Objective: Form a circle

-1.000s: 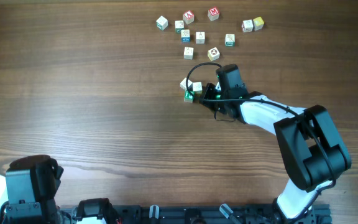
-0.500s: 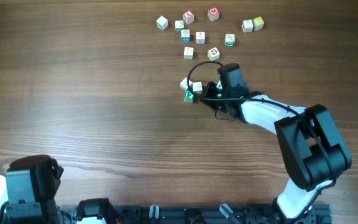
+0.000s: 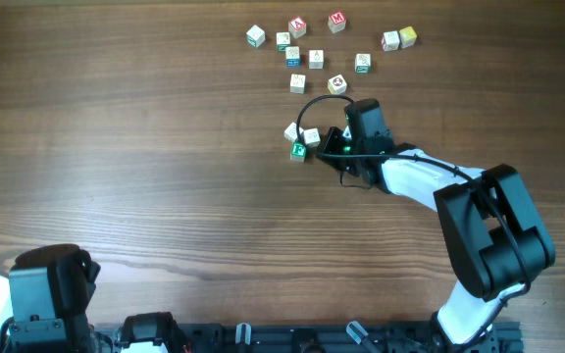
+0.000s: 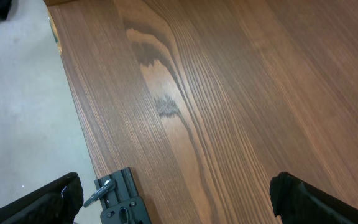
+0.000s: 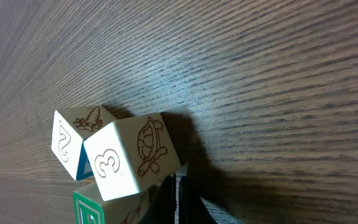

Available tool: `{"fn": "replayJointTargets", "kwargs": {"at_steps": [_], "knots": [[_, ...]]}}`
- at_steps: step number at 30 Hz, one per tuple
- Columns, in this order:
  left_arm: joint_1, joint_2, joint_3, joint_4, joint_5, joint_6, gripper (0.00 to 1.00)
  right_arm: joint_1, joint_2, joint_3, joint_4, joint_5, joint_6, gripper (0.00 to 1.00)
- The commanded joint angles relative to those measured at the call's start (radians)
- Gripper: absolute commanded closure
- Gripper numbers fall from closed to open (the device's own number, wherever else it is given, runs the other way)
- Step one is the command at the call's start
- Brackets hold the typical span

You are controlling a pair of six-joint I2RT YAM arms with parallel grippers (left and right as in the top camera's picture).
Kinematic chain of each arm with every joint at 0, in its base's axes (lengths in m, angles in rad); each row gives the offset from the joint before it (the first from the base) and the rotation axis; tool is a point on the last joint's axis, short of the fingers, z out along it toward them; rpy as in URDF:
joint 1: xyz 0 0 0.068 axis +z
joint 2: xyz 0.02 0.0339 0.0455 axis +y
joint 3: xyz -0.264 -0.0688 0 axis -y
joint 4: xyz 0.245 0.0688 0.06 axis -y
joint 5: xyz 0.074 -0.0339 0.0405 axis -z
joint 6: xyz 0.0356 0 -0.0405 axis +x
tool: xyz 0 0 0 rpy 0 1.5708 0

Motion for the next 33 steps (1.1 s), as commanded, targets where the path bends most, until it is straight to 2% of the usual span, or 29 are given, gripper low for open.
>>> {"fn": "replayJointTargets", "kwargs": {"at_steps": [1, 10, 22, 26, 33], "knots": [[0.007, -0.002, -0.001, 0.002, -0.003, -0.012, 0.00, -0.005, 0.020, 0.002, 0.005, 0.020, 0.004, 0.95], [0.007, -0.002, -0.001, 0.002, -0.003, -0.012, 0.00, -0.005, -0.016, 0.002, -0.032, 0.011, -0.021, 0.95], [0.007, -0.002, -0.001, 0.002, -0.003, -0.012, 0.00, -0.005, -0.215, 0.002, -0.200, 0.185, -0.052, 0.95], [0.007, -0.002, -0.001, 0.002, -0.003, -0.012, 0.00, -0.005, -0.247, 0.002, -0.192, 0.187, -0.124, 0.95], [0.007, -0.002, -0.001, 0.002, -0.003, -0.012, 0.00, -0.005, -0.243, 0.027, -0.051, 0.149, -0.240, 0.95]]}}
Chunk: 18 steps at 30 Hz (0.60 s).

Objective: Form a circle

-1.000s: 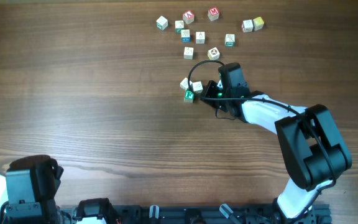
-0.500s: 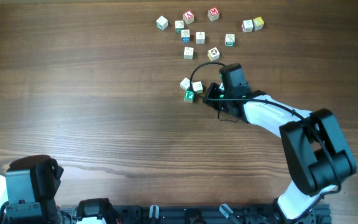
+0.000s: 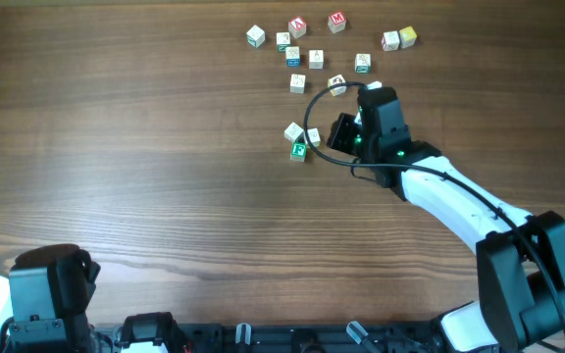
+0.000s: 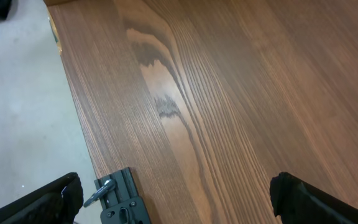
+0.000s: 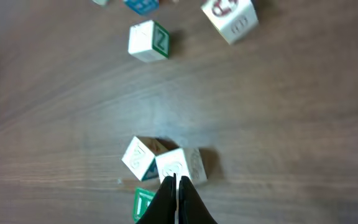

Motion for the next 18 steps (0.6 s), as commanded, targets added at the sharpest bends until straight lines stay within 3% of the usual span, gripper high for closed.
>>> {"fn": "replayJointTargets", "kwargs": {"at_steps": [1, 10, 18], "knots": [[0.007, -0.002, -0.001, 0.002, -0.003, -0.012, 0.00, -0.004, 0.000, 0.051, 0.030, -0.004, -0.097, 0.95], [0.007, -0.002, -0.001, 0.002, -0.003, -0.012, 0.00, -0.004, 0.320, 0.465, -0.202, -0.060, -0.189, 0.95], [0.007, -0.002, -0.001, 0.002, -0.003, -0.012, 0.00, 0.013, 0.380, 0.472, -0.229, -0.097, -0.171, 0.95]]}}
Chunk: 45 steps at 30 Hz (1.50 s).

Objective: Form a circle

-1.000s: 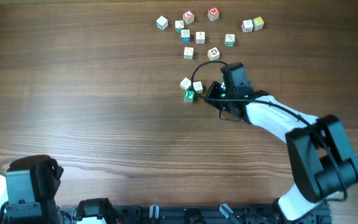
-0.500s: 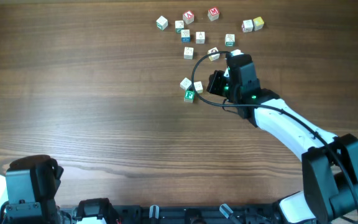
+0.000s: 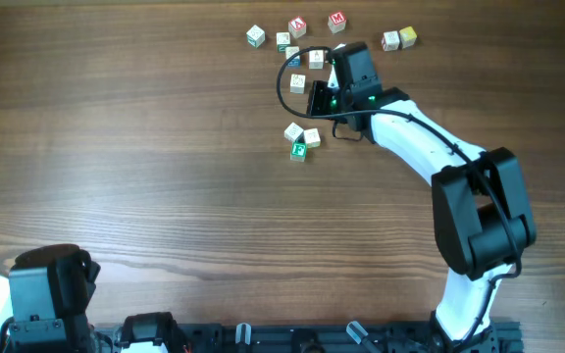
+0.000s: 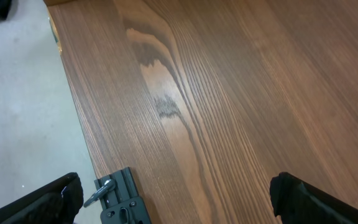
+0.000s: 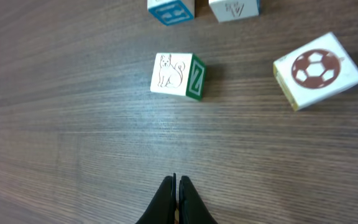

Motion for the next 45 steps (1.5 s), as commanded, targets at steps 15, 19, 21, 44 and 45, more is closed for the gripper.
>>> {"fn": "replayJointTargets", "kwargs": {"at_steps": [15, 19, 21, 44, 45], "knots": [[0.007, -0.002, -0.001, 0.003, -0.003, -0.012, 0.00, 0.053, 0.077, 0.024, -0.010, -0.031, -0.013, 0.95], [0.007, -0.002, -0.001, 0.002, -0.003, -0.012, 0.00, 0.064, 0.077, 0.024, -0.033, -0.030, -0.013, 0.95], [0.007, -0.002, -0.001, 0.002, -0.003, -0.012, 0.00, 0.064, 0.077, 0.024, -0.035, -0.029, -0.012, 0.95], [0.007, -0.002, -0.001, 0.002, -0.003, -0.012, 0.00, 0.065, 0.077, 0.021, -0.066, 0.019, 0.021, 0.96], [0.007, -0.002, -0.001, 0.003, -0.003, -0.012, 0.00, 0.065, 0.077, 0.021, -0.069, 0.019, 0.021, 0.95]]}}
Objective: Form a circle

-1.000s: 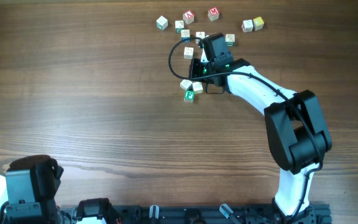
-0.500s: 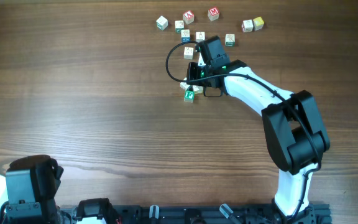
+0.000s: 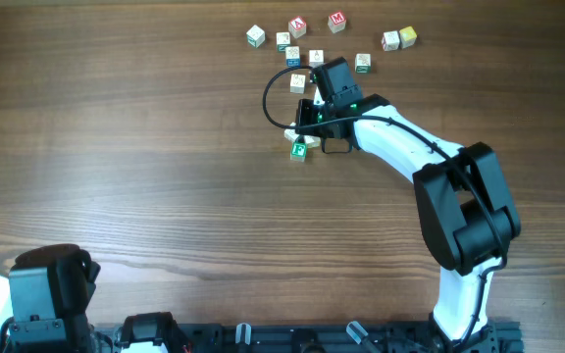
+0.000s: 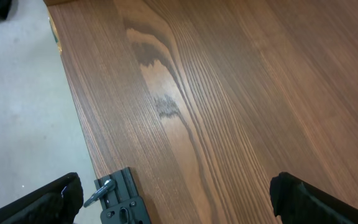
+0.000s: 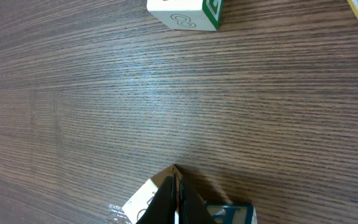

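Note:
Small picture cubes lie scattered on the wooden table (image 3: 145, 167). A loose group (image 3: 316, 59) sits at the far middle. Closer in is a tight cluster with a green-faced cube (image 3: 299, 150). My right gripper (image 3: 299, 128) is shut and empty, its tips over that cluster. In the right wrist view the right gripper (image 5: 175, 180) sits just above a white cube (image 5: 143, 203), with a blue-edged cube (image 5: 234, 213) beside it. A white and green cube (image 5: 183, 11) lies further off. My left gripper (image 4: 176, 208) is open over bare wood at the near left corner.
A black mounting bracket (image 4: 120, 202) is fixed at the table's near left edge (image 4: 73, 106), with grey floor beyond it. Two more cubes (image 3: 398, 38) lie at the far right of the group. A black cable (image 3: 275, 98) loops off the right wrist.
My right gripper, still shut, has moved from beside the dog-and-Z cube in the far group back toward me, and is now over the cluster. The left arm is unchanged.
First my shut right gripper was low at the cluster's right side. Then it was farther back and higher, with the cluster in view below. Then it was near the far group. Now it is over the cluster again. The cubes show no clear shift.

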Available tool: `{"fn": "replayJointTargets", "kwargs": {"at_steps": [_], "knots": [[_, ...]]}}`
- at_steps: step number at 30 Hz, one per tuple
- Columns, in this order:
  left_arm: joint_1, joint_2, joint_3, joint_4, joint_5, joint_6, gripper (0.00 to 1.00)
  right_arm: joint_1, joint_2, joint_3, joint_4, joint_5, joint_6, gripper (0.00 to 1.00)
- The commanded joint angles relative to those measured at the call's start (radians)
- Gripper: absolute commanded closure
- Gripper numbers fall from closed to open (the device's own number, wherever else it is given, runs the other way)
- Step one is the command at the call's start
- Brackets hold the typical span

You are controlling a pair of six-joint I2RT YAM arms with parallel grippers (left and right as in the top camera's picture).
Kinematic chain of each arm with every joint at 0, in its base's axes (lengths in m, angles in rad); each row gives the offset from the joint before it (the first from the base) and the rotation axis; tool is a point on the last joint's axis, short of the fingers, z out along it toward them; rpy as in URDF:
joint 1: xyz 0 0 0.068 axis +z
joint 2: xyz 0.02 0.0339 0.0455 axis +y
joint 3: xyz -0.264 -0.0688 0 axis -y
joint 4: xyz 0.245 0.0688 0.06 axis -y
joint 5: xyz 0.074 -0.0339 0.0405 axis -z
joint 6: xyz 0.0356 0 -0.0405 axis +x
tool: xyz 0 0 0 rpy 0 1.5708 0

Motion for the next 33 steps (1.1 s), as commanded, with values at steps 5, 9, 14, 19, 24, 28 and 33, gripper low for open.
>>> {"fn": "replayJointTargets", "kwargs": {"at_steps": [5, 9, 14, 19, 24, 28, 33], "knots": [[0.007, -0.002, -0.001, 0.002, -0.003, -0.012, 0.00, 0.003, 0.027, 0.019, -0.013, 0.021, 0.009, 0.96], [0.007, -0.002, -0.001, 0.002, -0.003, -0.012, 0.00, 0.003, 0.027, 0.019, -0.013, 0.020, 0.009, 0.95], [0.007, -0.002, -0.001, 0.002, -0.003, -0.012, 0.00, 0.003, 0.027, 0.019, -0.014, 0.016, 0.009, 0.95], [0.007, -0.002, -0.001, 0.002, -0.003, -0.012, 0.00, 0.003, 0.027, 0.019, -0.016, 0.013, 0.008, 0.95], [0.007, -0.002, -0.001, 0.002, -0.003, -0.012, 0.00, 0.003, 0.027, 0.019, -0.017, 0.001, 0.004, 0.96], [0.007, -0.002, -0.001, 0.002, -0.003, -0.012, 0.00, 0.003, 0.027, 0.019, -0.016, 0.001, 0.004, 0.95], [0.007, -0.002, -0.001, 0.002, -0.003, -0.012, 0.00, 0.003, 0.027, 0.019, -0.018, -0.011, 0.000, 0.95]]}}
